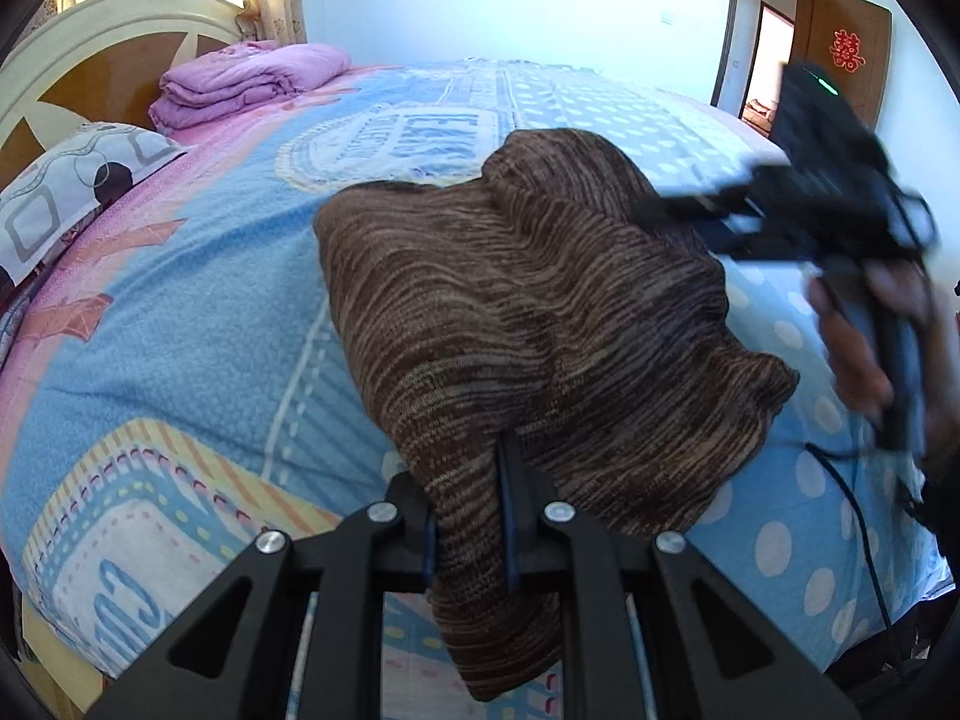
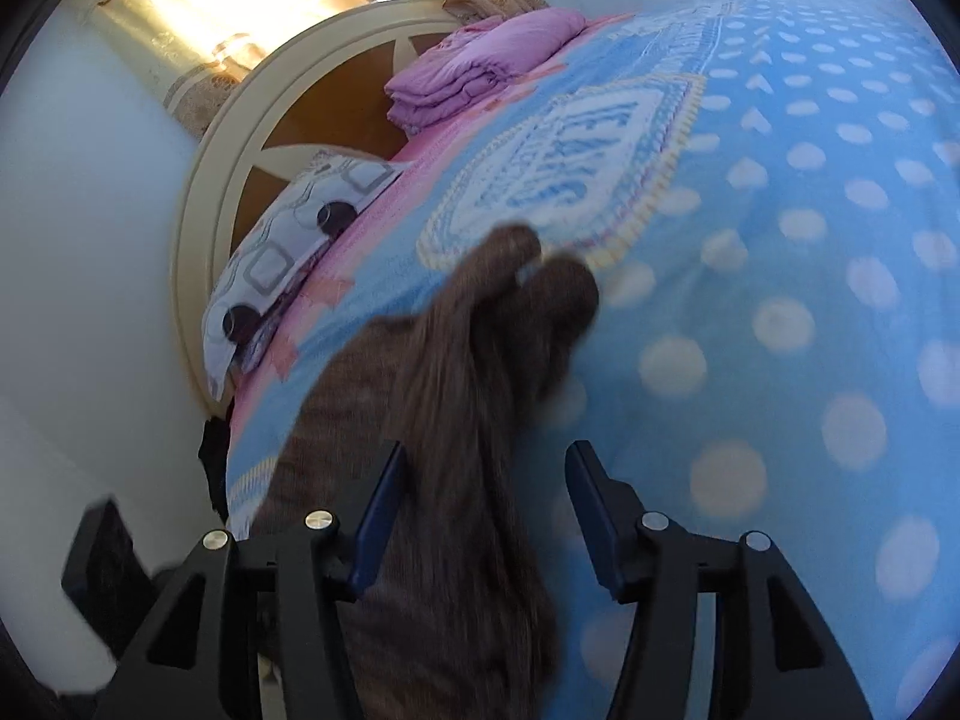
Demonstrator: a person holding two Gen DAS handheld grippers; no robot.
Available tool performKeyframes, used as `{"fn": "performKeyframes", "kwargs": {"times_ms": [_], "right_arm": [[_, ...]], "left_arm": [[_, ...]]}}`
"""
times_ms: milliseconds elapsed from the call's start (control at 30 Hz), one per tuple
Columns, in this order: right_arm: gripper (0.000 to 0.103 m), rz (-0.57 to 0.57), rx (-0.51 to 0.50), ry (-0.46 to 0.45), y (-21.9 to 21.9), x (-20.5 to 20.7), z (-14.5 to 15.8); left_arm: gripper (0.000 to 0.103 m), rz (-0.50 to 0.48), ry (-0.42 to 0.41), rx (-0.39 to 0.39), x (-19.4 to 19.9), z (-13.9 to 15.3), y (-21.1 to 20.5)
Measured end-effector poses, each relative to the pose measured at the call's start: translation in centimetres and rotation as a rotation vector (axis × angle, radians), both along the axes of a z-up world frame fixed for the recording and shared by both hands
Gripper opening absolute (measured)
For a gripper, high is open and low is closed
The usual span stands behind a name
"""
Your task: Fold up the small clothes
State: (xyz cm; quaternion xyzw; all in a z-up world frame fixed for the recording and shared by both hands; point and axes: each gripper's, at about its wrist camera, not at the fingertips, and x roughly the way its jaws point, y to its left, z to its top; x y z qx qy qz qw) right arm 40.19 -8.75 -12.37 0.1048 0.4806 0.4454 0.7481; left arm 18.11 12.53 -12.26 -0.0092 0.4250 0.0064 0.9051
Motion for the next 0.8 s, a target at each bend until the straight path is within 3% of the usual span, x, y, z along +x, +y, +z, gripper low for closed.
{"fn": "performKeyframes", "kwargs": {"times_ms": [167, 300, 333, 367, 400, 533, 633, 700, 767, 800], "right_arm": [[0.056, 0.012, 0.006, 0.038, -3.2, -4.7, -1.4], [0.056, 0.039, -0.052, 0.002, -2.9, -7.9, -2.4], [0.052, 0.035, -0.064, -0.028, -2.7, -8.6, -2.3], [0.024, 0.035, -0.079, -0.038, -2.5, -8.8, -2.3], [0.014, 0.039, -0.102, -0.043, -2.2, -9.0, -2.3], [0.013, 0.074, -0.136, -0.103, -2.4, -10.8, -0.2], [0.013, 0.069, -0.175, -0.121, -3.8, -12.1, 1.2], [0.013, 0.067, -0.218, -0.080, -4.7, -12.1, 0.3], [0.014, 0.068, -0.284, -0.084, -4.6, -11.9, -1.3], [0.014, 0.065, -0.264, -0.080, -4.7, -11.8, -1.6]], "left_arm": [[0.017, 0.008, 0.000, 0.000, -0.1, -0.1, -0.1], [0.017, 0.019, 0.001, 0.010, -0.1, -0.3, -0.3], [0.017, 0.022, 0.002, 0.013, -0.1, -0.3, -0.4], [0.017, 0.025, 0.003, 0.011, -0.1, -0.2, -0.5], [0.017, 0.028, 0.006, 0.009, -0.1, -0.1, -0.5], [0.017, 0.017, 0.010, -0.034, -0.6, 0.7, -0.6], [0.024, 0.008, 0.056, -0.062, -0.9, -0.1, -0.9], [0.029, 0.001, 0.077, -0.038, -1.3, -1.5, -1.4], [0.034, 0.018, 0.048, -0.018, -1.8, -1.7, -1.5], [0.036, 0.026, 0.053, -0.018, -1.9, -1.5, -1.4]]}}
